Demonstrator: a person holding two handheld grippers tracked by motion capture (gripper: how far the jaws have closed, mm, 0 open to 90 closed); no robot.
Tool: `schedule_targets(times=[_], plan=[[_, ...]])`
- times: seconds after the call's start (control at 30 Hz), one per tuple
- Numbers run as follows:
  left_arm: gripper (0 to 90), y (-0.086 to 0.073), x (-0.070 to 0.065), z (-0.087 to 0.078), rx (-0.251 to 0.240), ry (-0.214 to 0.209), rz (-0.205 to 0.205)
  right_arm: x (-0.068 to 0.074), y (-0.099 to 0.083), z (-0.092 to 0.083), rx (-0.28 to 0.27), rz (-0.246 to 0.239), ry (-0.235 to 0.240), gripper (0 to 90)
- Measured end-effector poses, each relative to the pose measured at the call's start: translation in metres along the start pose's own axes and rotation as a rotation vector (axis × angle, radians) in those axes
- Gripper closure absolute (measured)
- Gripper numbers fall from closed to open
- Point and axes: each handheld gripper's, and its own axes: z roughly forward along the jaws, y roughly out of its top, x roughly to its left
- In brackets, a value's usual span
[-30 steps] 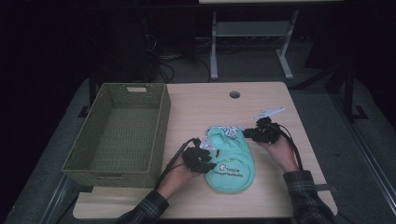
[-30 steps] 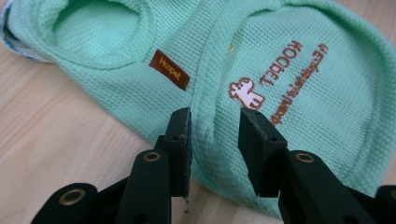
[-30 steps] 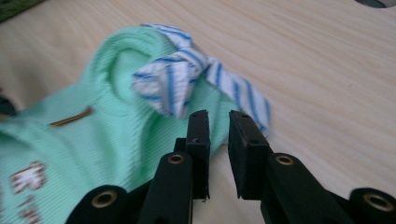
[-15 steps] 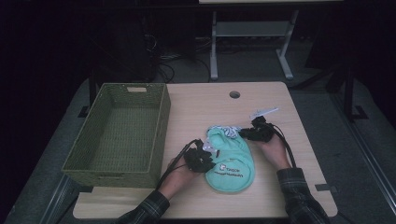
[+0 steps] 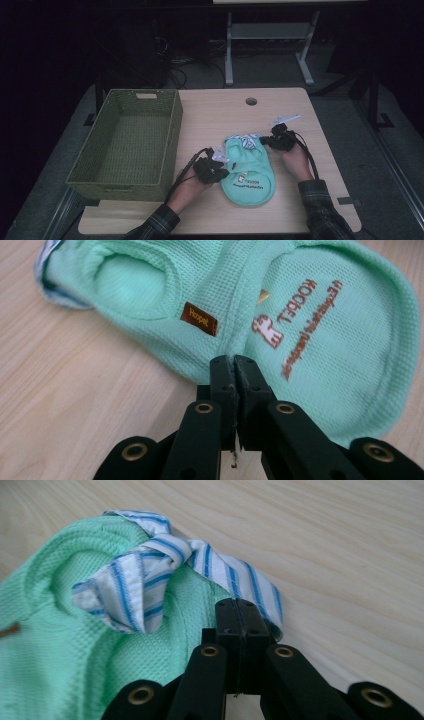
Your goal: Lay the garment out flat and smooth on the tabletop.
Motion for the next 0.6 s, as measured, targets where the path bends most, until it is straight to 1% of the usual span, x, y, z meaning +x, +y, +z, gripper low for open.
schedule_targets(times=[0.13, 0.2, 0.3, 0.33, 0.43, 0.5, 0.6], plan=[[87.1, -0.004, 0.000, 0.000, 0.009, -0.004, -0.007, -0.009, -0.004, -0.001, 0.013, -0.001, -0.037, 89.8], [87.0, -0.004, 0.000, 0.000, 0.005, -0.009, -0.006, -0.012, -0.006, 0.000, 0.024, 0.008, -0.042, 89.8], [83.6, -0.002, -0.002, 0.002, -0.002, -0.009, 0.001, -0.013, -0.007, 0.003, 0.030, 0.008, -0.044, 88.5], [81.4, -0.002, -0.002, 0.002, -0.005, -0.007, 0.006, -0.013, -0.007, 0.003, 0.023, 0.003, -0.043, 87.1], [75.0, -0.001, 0.000, -0.001, -0.035, -0.003, -0.004, -0.011, -0.006, -0.004, -0.006, 0.007, -0.037, 83.5], [75.0, 0.000, 0.002, -0.004, -0.060, 0.002, -0.017, -0.010, -0.006, -0.010, -0.017, 0.012, -0.026, 83.4], [79.0, 0.003, 0.007, -0.004, -0.069, -0.002, -0.030, -0.007, -0.008, -0.019, -0.025, 0.010, -0.011, 84.3]])
